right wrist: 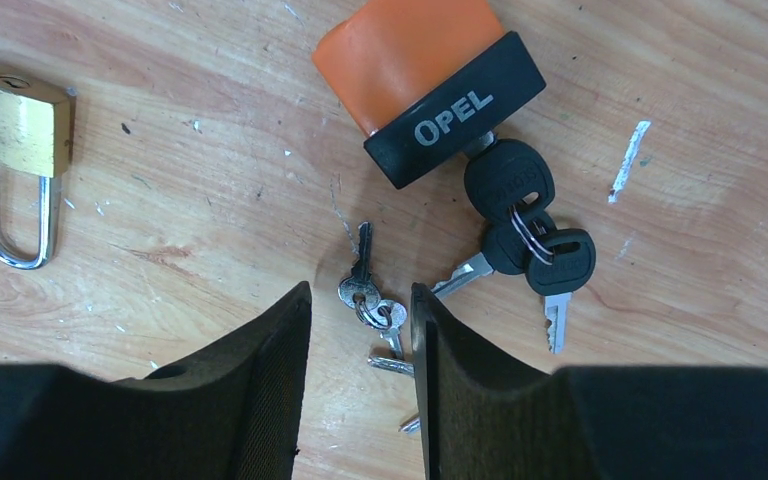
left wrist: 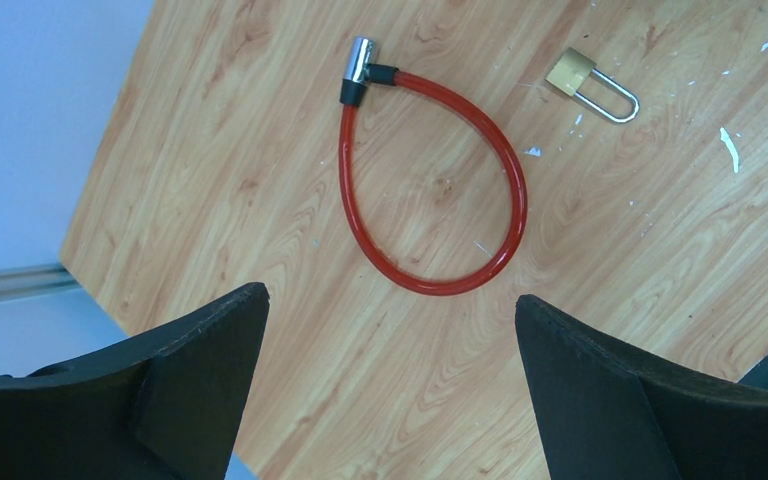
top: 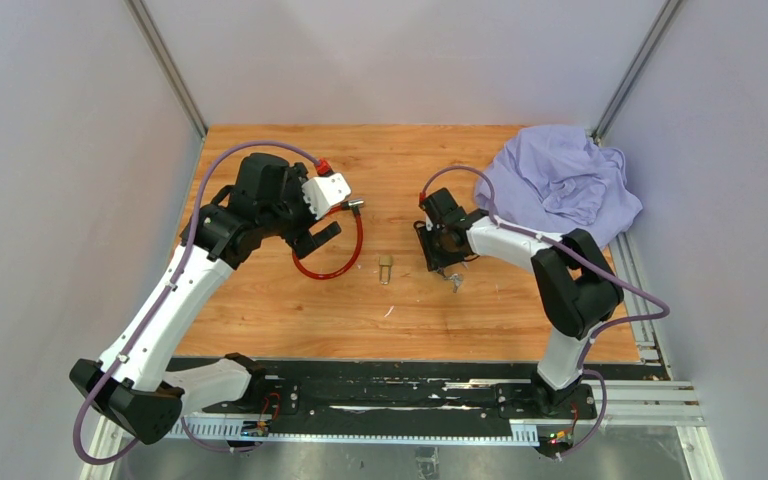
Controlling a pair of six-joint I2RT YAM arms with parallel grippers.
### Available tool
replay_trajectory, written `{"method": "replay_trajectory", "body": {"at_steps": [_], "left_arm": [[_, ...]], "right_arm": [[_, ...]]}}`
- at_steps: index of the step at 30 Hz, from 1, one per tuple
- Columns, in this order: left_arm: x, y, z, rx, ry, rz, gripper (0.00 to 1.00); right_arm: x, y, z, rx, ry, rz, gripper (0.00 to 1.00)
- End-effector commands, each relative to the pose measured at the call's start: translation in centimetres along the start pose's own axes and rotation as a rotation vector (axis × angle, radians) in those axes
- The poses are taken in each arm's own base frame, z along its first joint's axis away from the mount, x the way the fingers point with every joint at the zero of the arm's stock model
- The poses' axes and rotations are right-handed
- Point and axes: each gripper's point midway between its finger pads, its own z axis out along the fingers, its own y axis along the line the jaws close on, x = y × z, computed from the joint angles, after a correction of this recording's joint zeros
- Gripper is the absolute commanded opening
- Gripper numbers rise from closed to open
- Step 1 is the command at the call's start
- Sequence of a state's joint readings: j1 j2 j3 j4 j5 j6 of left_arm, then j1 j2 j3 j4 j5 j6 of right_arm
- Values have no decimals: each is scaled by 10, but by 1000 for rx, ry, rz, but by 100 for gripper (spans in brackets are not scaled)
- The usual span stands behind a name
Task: Unlock with the key
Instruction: Pick up the key from the center of the board.
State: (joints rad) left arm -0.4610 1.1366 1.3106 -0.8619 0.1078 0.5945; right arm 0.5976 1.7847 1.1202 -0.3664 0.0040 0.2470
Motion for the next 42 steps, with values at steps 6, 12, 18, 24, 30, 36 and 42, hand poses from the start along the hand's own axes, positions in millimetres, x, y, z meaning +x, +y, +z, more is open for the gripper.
{"method": "replay_trajectory", "body": {"at_steps": [6,12,18,24,30,36,42], "left_arm": [[-11,4,-6,-5,-41,2,98],[-11,5,-6,-8,-41,0,98],[-11,6,-6,-14,-37,9,98],[-10,6,-7,-17,-36,11,98],[-7,4,-5,-12,-29,15,98],[-6,4,-7,-17,-29,26,98],[-4,3,-7,-12,-25,27,98]], "right_arm": [[15,4,7,-6,33,-5,34],[25,12,11,-10,46,-17,30],[28,17,13,-10,49,-19,27],[31,17,11,-8,54,-19,20],[33,18,6,-22,49,-13,3],[34,26,1,-67,57,-28,27],[33,21,-3,-47,50,-40,29]]}}
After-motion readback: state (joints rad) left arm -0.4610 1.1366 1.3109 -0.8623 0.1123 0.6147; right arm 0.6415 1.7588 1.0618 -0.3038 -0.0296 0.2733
